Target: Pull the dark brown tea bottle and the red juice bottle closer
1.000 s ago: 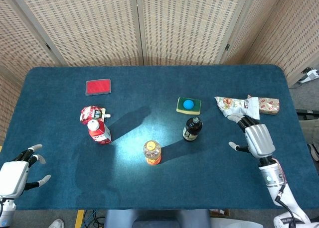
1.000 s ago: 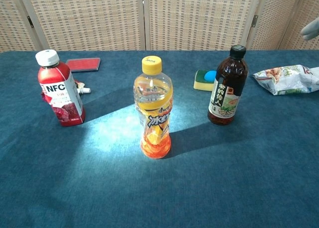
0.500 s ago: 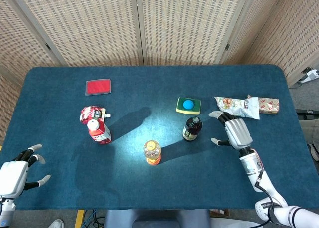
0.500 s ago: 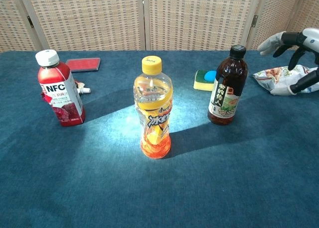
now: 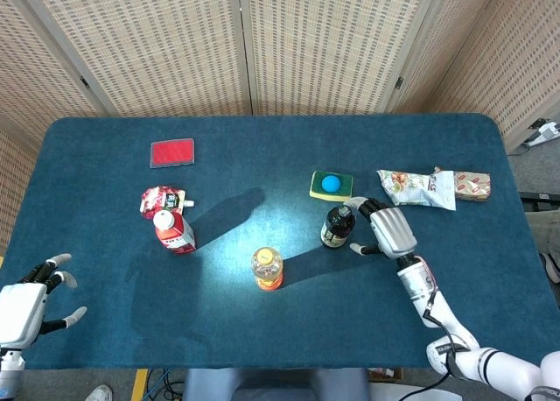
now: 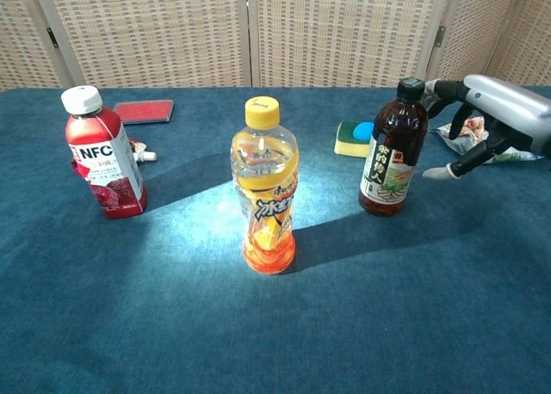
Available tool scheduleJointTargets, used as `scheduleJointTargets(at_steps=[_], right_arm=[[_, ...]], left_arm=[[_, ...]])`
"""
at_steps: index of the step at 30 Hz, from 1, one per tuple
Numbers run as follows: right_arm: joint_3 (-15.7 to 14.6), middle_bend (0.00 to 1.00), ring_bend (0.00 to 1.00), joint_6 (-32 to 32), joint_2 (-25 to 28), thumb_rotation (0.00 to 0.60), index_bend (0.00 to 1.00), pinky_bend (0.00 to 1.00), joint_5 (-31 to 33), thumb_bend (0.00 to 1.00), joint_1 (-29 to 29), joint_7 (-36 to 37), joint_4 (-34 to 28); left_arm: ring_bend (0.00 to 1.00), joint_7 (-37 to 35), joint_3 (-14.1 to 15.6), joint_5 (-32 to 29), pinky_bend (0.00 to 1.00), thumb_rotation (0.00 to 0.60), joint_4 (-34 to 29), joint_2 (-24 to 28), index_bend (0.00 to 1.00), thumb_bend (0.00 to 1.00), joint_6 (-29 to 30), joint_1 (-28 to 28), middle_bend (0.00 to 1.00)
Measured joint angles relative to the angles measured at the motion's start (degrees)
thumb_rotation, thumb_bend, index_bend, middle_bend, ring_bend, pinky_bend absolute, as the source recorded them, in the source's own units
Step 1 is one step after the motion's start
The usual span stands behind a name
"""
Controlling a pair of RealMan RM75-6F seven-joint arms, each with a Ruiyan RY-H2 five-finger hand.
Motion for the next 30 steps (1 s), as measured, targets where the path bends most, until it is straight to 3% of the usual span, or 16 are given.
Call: scheduleJointTargets(at_steps=[20,30], right_arm=[[-0.48,0.29,0.25,-0.23,-5.11,0.6,0.26,0.44,0.82,0.0,2.03,3.66,7.25],[-0.7,0.3,0.25,-2.0,-5.37,0.6,0.26,0.44,1.53,0.0,2.55,10.52,7.34]], left_arm=[[0.26,-0.16,0.19,0.2,0.51,0.6,-0.26,0.29,0.5,0.07,-0.11,0.14,0.22],[0.26,0.15,0.26,0.3,0.51,0.6,-0.3,0.18,0.5,0.06,-0.23,0.11,0.22]])
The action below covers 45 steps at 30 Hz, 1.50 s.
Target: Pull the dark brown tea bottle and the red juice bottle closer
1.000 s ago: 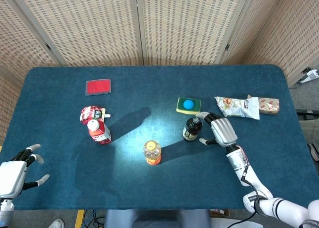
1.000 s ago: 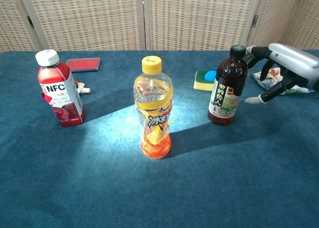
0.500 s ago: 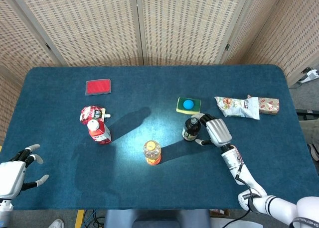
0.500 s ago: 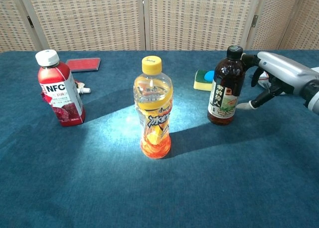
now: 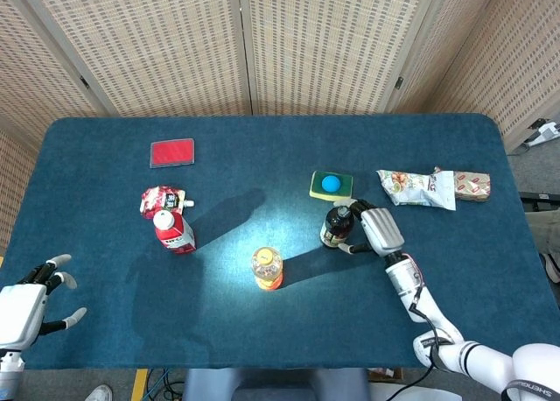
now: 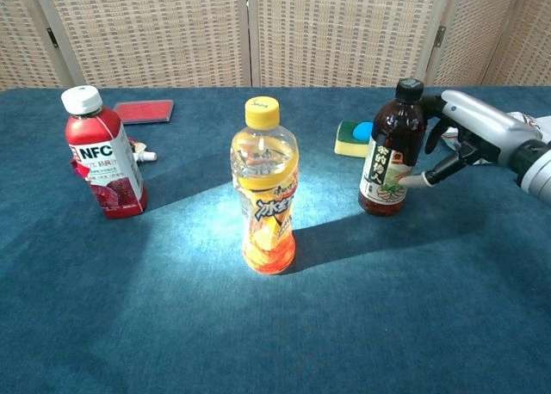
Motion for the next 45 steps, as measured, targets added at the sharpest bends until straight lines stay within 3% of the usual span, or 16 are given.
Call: scheduleJointTargets(at_steps=[11,18,26,45], right_arm=[[-0.59,0.36,0.29,-3.13,-0.14,0.6,0.27,0.44,0.34,0.0,1.02,9.95,0.65],[0.06,0.53,0.48,-0.73,-3.65,0.6,0.47,0.65,0.44,0.12,1.18,10.18,5.61],[-0.16,0.6,0.56,3.12,-5.46,0.6,0.56,0.72,-0.84,0.18,0.61,12.43,8.39],[-6.06,0.6,0.56,5.25,2.54,0.6,0.56,0.72,-5.83,0.18,-2.02,17.98,-4.47]], left_arm=[[0.26,-0.13,-0.08,-0.04,0.51,0.6,-0.05,0.01,0.5,0.07,0.07,0.02,0.22],[0.26,-0.19,-0.03,0.04,0.51,0.6,-0.09,0.05,0.5,0.07,0.15,0.1,0.22],[0.26,-0.05,-0.04,-0.06,0.51,0.6,-0.07,0.05,0.5,0.07,-0.07,0.01,0.22],[0.26,0.51,-0.06,-0.63,0.51,0.6,0.02,-0.14,0.5,0.07,-0.52,-0.08,0.22]])
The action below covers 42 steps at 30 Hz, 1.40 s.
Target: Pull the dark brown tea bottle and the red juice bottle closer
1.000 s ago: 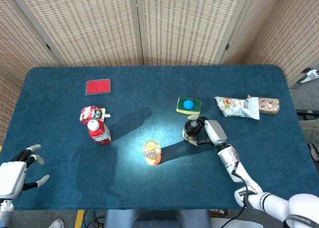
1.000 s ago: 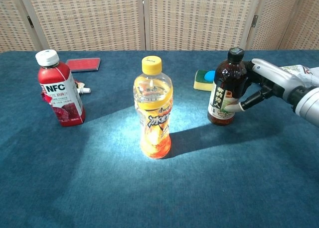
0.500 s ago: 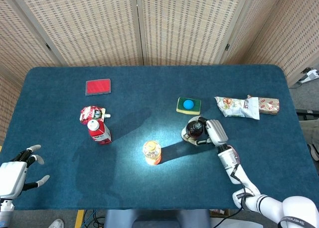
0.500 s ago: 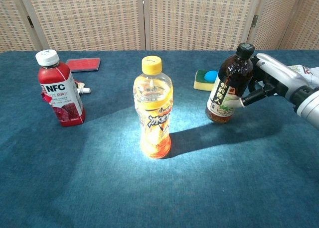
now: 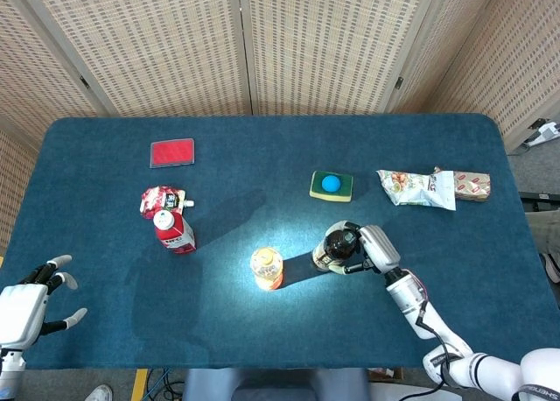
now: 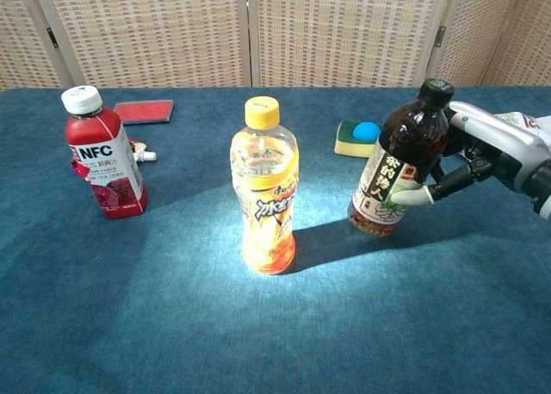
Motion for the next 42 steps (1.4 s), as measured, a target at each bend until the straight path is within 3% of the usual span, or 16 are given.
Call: scheduleJointTargets(at_steps=[15,24,29,38,42], right_arm=[[-2.15,0.6,0.56,-1.12,0.1,0.6,0.56,0.72,-1.08,0.17,-0.61,0.01,-0.07],[-2.92,0.53,0.52,-1.1,-0.19,0.6,0.55,0.72,-1.9,0.09,-0.67,-0.2,0.67],[-3.12,0.42,0.43,-0.34,-0.52,0.6,0.44,0.64,-2.46,0.0,-0.83,-0.84,1.37],[-4.43,0.21,0.24,-0.1,0.4,0.6,0.14,0.42,-4.43,0.0,-0.29,1.35,1.55],[-4.41,0.19,0.22,1.15,0.96,0.6,0.1,0.4,-4.95,0.0,-0.32,1.29,0.75]], left_arm=[[0.26,0.05,0.0,-0.09,0.51,0.6,-0.08,0.06,0.5,0.07,-0.06,-0.01,0.22],[0.26,0.11,0.0,-0.14,0.51,0.6,-0.06,0.03,0.5,0.07,-0.08,-0.01,0.22],[0.26,0.15,0.01,-0.14,0.51,0.6,-0.07,0.04,0.5,0.07,-0.12,-0.03,0.22],[0.26,0.32,0.0,-0.17,0.51,0.6,-0.1,0.03,0.5,0.07,-0.12,-0.03,0.22],[0.26,0.4,-0.02,-0.2,0.51,0.6,-0.11,0.01,0.5,0.07,-0.13,-0.05,0.22]])
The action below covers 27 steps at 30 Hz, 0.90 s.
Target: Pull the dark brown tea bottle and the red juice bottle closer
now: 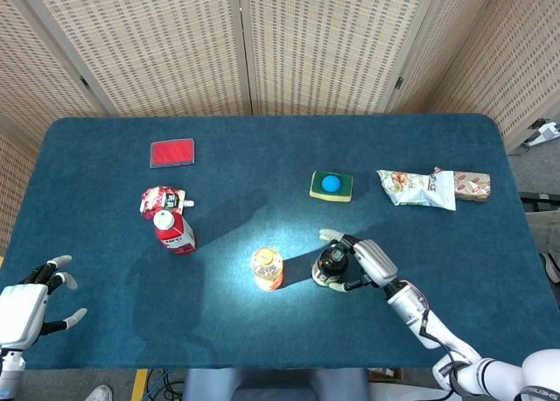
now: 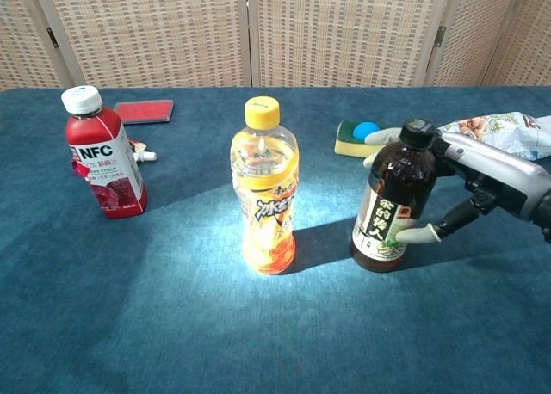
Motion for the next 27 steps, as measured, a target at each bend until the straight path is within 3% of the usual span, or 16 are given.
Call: scheduleJointTargets(at_steps=[11,27], right_arm=[[0.09,0.19,0.22,3.37,5.08,0.6,0.1,0.39,-0.68,0.0,-1.34,-5.98,-7.39],[-1.37,0.23,0.22,14.46,17.93,0.6,0.1,0.39,-2.1,0.03,-9.88,-24.75,-20.47]], left_arm=[[0.26,0.3,0.08,-0.07,0.51,0.6,-0.03,-0.05,0.5,0.07,-0.13,-0.01,0.22],[0.26,0.84,0.04,-0.45,0.51,0.6,0.5,-0.82,0.48,0.07,-0.8,-0.34,0.22]])
